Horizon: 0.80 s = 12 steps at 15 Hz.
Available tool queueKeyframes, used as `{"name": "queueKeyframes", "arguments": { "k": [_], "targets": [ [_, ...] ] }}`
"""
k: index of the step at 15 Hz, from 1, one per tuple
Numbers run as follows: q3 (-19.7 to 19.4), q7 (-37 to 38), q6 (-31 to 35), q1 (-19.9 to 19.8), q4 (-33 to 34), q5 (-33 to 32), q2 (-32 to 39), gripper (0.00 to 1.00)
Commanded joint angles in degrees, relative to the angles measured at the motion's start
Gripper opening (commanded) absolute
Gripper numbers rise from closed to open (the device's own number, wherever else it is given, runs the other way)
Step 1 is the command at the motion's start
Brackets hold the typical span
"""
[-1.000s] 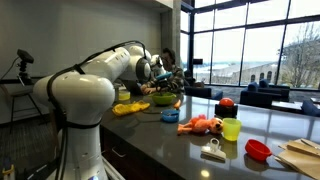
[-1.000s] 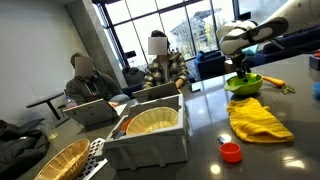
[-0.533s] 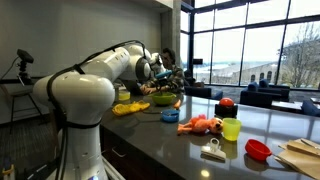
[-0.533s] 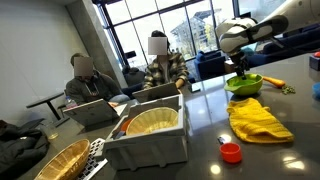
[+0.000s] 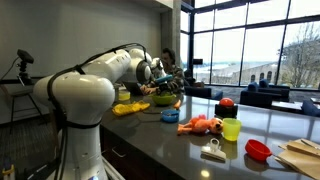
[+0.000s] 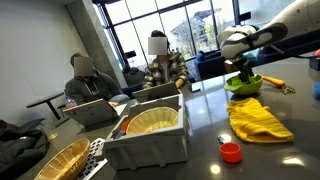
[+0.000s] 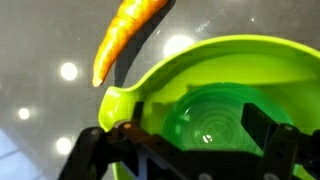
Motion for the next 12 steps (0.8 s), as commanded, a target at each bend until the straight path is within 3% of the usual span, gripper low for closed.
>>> {"name": "queueKeyframes", "arguments": {
  "k": [1,4,5,9,12],
  "targets": [
    [-0.44,0.49,-1.86,-0.49,1.37,0.15,1.14,1.0],
    [-0.39,0.39,-2.54,-0.85,1.59,0.14,1.57,1.0],
    [-0.38,0.29,-2.82,-0.87,1.58,0.12,1.59,0.81],
    [-0.29,0.26,-3.18,-0.98,1.72,0.13,1.56,0.54],
    [-0.32,0.27,-3.3,-1.03,1.87,0.12,1.42,0.27]
  ]
}}
